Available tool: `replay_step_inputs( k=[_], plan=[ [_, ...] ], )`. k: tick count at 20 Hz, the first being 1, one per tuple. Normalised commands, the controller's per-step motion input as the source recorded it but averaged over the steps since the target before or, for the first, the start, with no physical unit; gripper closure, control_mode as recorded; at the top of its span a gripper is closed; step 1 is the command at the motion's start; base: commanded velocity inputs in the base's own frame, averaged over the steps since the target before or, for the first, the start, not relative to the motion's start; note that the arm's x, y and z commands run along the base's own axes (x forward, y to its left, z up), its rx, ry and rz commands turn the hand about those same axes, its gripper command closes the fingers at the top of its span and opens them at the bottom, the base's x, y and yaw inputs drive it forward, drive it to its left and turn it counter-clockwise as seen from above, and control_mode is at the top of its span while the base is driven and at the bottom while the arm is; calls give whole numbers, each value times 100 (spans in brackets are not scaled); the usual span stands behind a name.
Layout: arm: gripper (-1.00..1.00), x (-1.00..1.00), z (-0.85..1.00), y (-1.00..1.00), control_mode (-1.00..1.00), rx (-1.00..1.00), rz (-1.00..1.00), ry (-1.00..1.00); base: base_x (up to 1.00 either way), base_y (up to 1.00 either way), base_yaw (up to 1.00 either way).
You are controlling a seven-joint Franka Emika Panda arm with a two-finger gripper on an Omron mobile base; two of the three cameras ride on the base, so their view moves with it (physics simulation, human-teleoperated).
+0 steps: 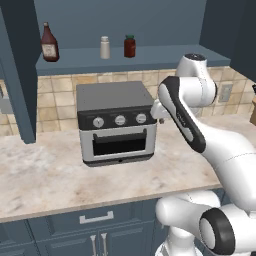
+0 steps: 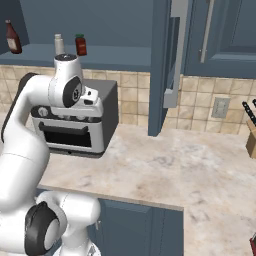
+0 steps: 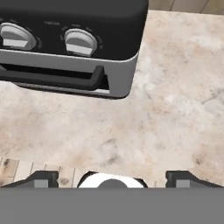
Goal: Collect the paprika, ketchup, and shaker from the cabinet and place them next to the stove.
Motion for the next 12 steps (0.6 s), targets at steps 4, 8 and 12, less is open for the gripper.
replay_step_inputs(
  k=[4, 8, 12],
  plan=[
    [-100, -22, 20, 8, -100, 4, 14, -32, 0, 0, 0],
    [-100, -14, 53, 1, -100, 5, 15, -31, 0, 0, 0],
    [-100, -5, 77, 0, -100, 8, 11, -27, 0, 0, 0]
  ],
)
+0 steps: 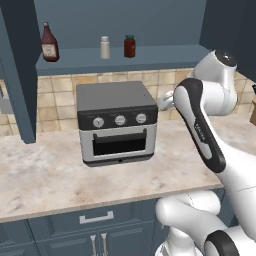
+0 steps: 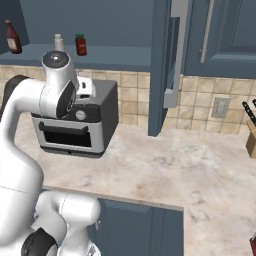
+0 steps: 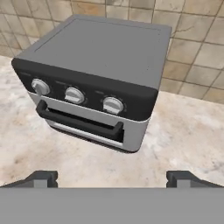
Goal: Collect the paprika, ketchup, and shaker from the cabinet and place them next to the stove.
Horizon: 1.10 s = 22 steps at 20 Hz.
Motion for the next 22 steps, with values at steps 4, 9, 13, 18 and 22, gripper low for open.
replay_step_inputs(
  k=[4, 9, 13, 18, 22],
  plan=[
    [-100, 0, 77, 0, -100, 9, 8, -23, 0, 0, 0],
    [-100, 4, 75, 5, -100, 5, 1, -18, 0, 0, 0],
    [-100, 18, 64, 1, -100, 3, 0, -14, 0, 0, 0],
    [-100, 18, 32, 11, -100, 0, -3, -12, 0, 0, 0],
    [-100, 17, 8, 4, -100, 0, -5, -4, 0, 0, 0]
  ],
)
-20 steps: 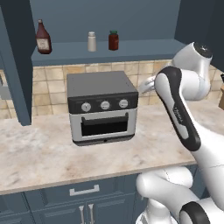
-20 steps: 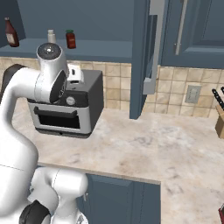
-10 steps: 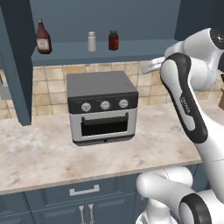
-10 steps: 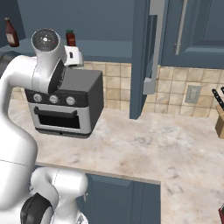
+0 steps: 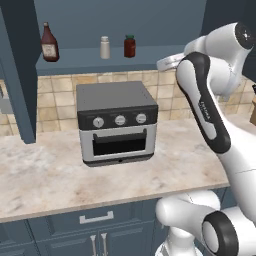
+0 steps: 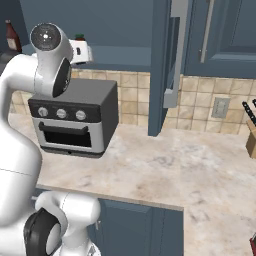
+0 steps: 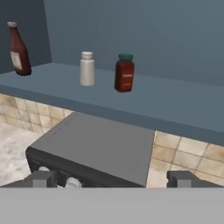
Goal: Collect the paprika, ketchup, and shaker from the cabinet and place them next to the stove.
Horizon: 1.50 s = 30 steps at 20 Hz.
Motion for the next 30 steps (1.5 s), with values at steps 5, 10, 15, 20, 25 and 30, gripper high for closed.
replay_step_inputs(
  k=[5, 10, 15, 20, 25, 30],
  plan=[
    [-100, 20, 1, 0, -100, 0, -1, -4, 0, 0, 0],
    [-100, 15, 0, 0, -100, 0, 0, -3, 0, 0, 0],
    [-100, 23, 0, 0, -100, 0, 0, 0, 0, 0, 0],
    [-100, 28, 0, 0, -100, 1, 0, 0, 0, 0, 0],
    [-100, 31, 13, 0, -100, 0, 0, 0, 0, 0, 0],
    [-100, 24, 17, 0, -100, 0, 0, 0, 0, 0, 0]
  ],
)
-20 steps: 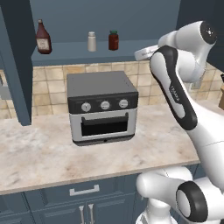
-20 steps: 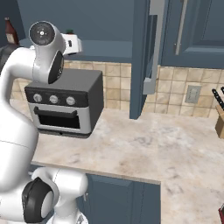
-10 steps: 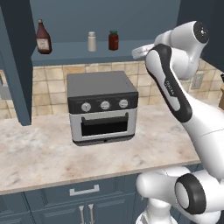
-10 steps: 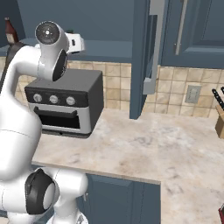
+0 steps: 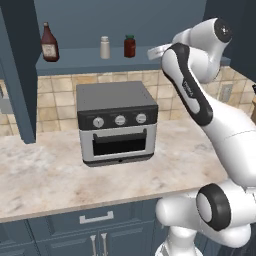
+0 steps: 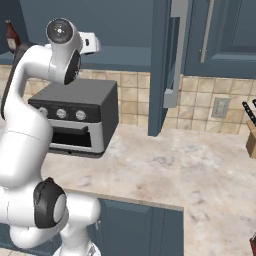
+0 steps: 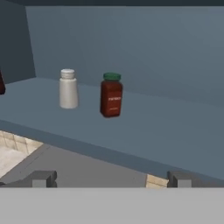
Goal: Collect the paprika, ketchup, and shaker from the cabinet and place them next to the stove.
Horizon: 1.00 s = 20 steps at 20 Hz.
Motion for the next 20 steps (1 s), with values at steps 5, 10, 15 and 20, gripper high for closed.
replay_step_inputs(
  k=[5, 10, 15, 20],
  plan=[
    [-100, 22, 9, 0, -100, 0, 1, 0, 0, 0, 0],
    [-100, 30, 3, 0, -100, 0, 5, 0, 0, 0, 0],
    [-100, 30, 0, 0, -100, 2, 7, 0, 0, 0, 0],
    [-100, 32, 1, 0, -100, 0, 10, 0, 0, 0, 0]
  ],
)
